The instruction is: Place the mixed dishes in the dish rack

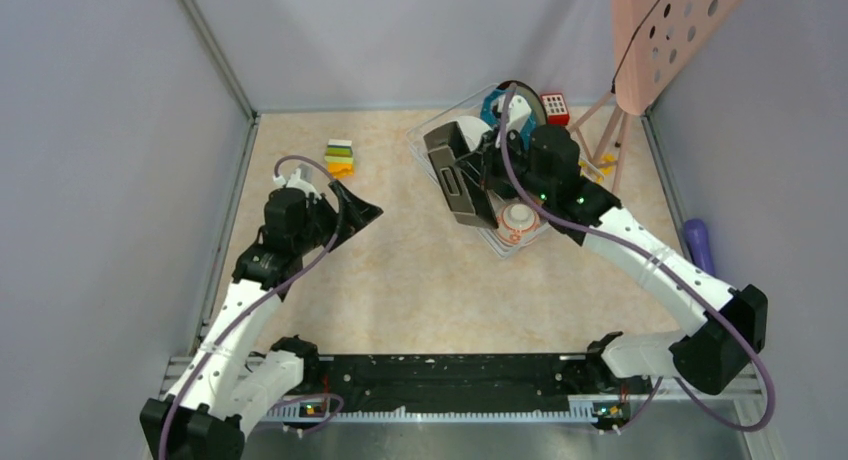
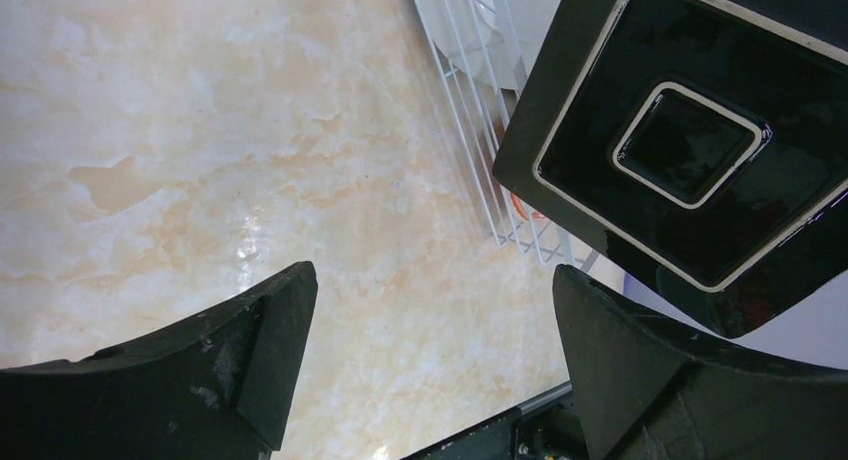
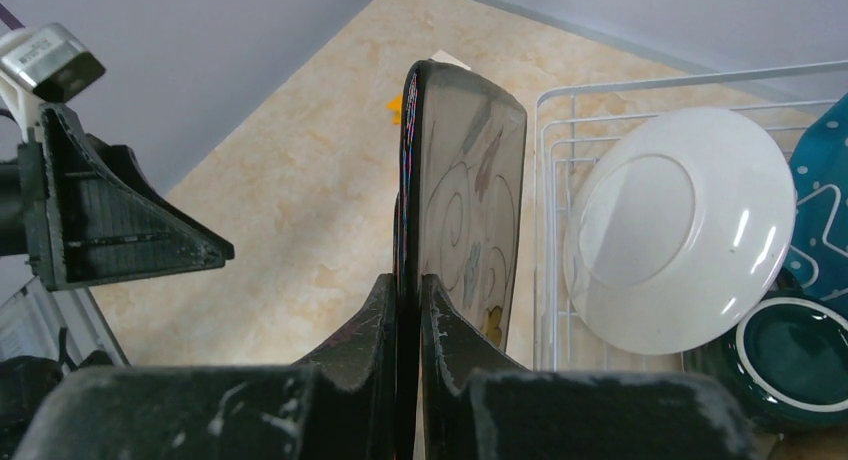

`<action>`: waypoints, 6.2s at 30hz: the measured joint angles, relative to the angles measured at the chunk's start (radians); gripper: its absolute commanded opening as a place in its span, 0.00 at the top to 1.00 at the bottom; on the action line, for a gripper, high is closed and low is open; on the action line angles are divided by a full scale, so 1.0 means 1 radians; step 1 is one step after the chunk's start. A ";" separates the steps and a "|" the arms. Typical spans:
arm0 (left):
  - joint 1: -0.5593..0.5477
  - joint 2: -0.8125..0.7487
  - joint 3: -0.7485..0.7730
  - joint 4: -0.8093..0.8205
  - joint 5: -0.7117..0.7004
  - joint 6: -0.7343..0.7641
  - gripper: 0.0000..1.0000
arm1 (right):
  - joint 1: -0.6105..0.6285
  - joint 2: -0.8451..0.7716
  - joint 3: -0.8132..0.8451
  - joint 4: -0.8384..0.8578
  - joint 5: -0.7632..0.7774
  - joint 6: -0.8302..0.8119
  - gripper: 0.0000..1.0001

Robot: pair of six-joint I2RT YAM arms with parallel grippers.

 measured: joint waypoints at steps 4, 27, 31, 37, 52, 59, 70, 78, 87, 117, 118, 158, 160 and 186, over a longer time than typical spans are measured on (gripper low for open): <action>0.000 0.037 0.000 0.048 0.029 -0.010 0.08 | -0.032 0.058 0.115 -0.066 -0.026 0.044 1.00; -0.049 0.201 0.059 0.159 0.059 -0.048 0.09 | -0.463 0.305 0.578 -0.435 -0.212 0.124 1.00; -0.049 0.201 0.060 0.154 0.055 -0.038 0.09 | -0.482 0.383 0.592 -0.452 -0.239 0.133 1.00; -0.049 0.200 0.060 0.143 0.047 -0.022 0.09 | -0.498 0.426 0.626 -0.451 -0.264 0.143 1.00; -0.049 0.209 0.062 0.126 0.036 -0.008 0.09 | -0.527 0.454 0.626 -0.260 -0.494 0.373 1.00; -0.049 0.226 0.062 0.126 0.036 -0.008 0.09 | -0.524 0.467 0.627 -0.228 -0.528 0.377 1.00; -0.049 0.257 0.064 0.126 0.042 -0.008 0.09 | -0.504 0.652 0.761 -0.394 -0.506 0.262 1.00; -0.049 0.270 0.074 0.126 0.051 -0.008 0.09 | -0.451 0.735 0.951 -0.545 -0.434 0.140 1.00; -0.049 0.278 0.079 0.126 0.055 -0.001 0.09 | -0.390 0.866 1.104 -0.598 -0.414 0.098 1.00; -0.049 0.294 0.079 0.125 0.058 0.005 0.08 | -0.278 1.038 1.209 -0.533 -0.297 0.035 0.56; -0.049 0.294 0.079 0.125 0.058 0.005 0.08 | -0.275 1.040 1.217 -0.521 -0.294 0.040 0.54; -0.049 0.268 0.079 0.117 0.055 0.019 0.08 | -0.269 0.986 1.234 -0.550 -0.213 0.060 0.27; -0.049 0.268 0.079 0.117 0.055 0.019 0.08 | -0.253 0.970 1.218 -0.550 -0.213 0.063 0.26; -0.052 0.011 -0.213 0.400 -0.158 0.222 0.01 | -0.137 0.034 -0.104 0.042 -0.060 -0.064 0.06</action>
